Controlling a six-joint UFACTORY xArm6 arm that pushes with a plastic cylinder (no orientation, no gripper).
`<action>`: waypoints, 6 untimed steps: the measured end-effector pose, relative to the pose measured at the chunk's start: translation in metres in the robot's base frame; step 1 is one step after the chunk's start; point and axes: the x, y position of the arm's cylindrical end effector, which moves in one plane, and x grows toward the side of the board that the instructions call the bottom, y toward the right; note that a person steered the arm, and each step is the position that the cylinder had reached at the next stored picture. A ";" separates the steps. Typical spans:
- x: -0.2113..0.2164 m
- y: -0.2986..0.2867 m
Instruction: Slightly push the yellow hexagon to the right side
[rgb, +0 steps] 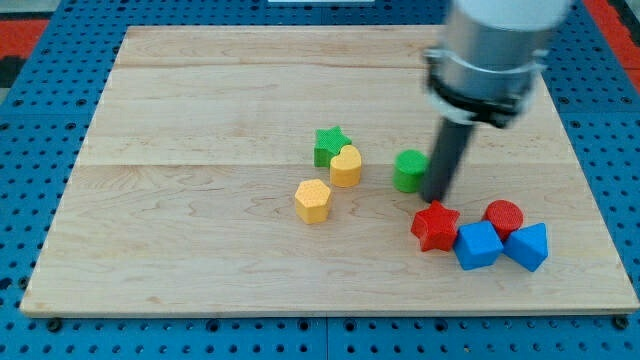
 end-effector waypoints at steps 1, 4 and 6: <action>-0.011 -0.026; 0.018 -0.030; 0.060 -0.141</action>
